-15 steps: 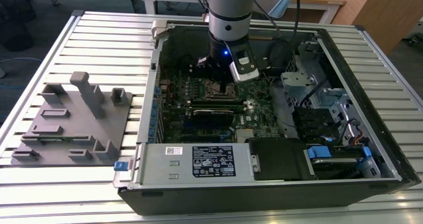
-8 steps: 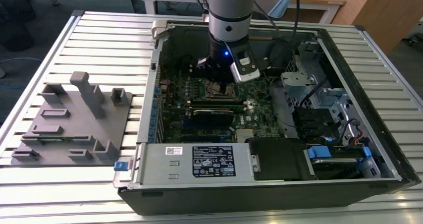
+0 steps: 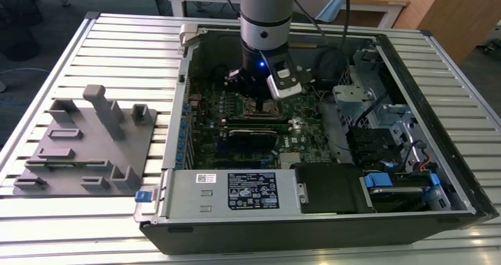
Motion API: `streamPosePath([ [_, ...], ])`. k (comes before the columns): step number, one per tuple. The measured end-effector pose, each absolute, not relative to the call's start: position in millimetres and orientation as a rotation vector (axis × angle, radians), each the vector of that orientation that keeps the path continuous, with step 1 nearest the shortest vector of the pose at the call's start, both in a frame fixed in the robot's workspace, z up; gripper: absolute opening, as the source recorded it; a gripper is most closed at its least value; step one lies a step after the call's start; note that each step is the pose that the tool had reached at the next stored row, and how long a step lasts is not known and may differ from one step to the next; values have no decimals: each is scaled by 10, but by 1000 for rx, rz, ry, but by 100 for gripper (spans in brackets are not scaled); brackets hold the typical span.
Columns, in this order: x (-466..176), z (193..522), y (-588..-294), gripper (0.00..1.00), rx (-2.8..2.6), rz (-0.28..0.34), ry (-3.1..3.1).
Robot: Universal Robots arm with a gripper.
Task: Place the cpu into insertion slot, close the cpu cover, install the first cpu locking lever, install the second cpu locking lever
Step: 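Install the second cpu locking lever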
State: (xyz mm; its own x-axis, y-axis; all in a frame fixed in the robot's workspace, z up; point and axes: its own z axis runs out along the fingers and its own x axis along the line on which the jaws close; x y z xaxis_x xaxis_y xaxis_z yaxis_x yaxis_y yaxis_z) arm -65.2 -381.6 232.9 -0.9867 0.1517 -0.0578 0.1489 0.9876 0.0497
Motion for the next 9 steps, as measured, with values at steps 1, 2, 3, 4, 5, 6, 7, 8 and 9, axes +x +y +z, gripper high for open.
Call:
streamPosePath([
  [1, -665, 2327, -3817, 10, 232, 70, 3070],
  [2, -676, 2325, -3817, 10, 232, 70, 3070],
  [3, -682, 2321, -3818, 10, 232, 70, 3070],
  [4, -687, 2317, -3821, 10, 232, 70, 3070],
  [5, -691, 2312, -3823, 10, 232, 69, 3070],
  [6, -694, 2304, -3825, 10, 232, 69, 3070],
  [7, -696, 2296, -3827, 10, 232, 70, 3070],
  [8, -700, 2286, -3829, 10, 232, 70, 3070],
  [9, -703, 2276, -3831, 10, 232, 70, 3070],
])
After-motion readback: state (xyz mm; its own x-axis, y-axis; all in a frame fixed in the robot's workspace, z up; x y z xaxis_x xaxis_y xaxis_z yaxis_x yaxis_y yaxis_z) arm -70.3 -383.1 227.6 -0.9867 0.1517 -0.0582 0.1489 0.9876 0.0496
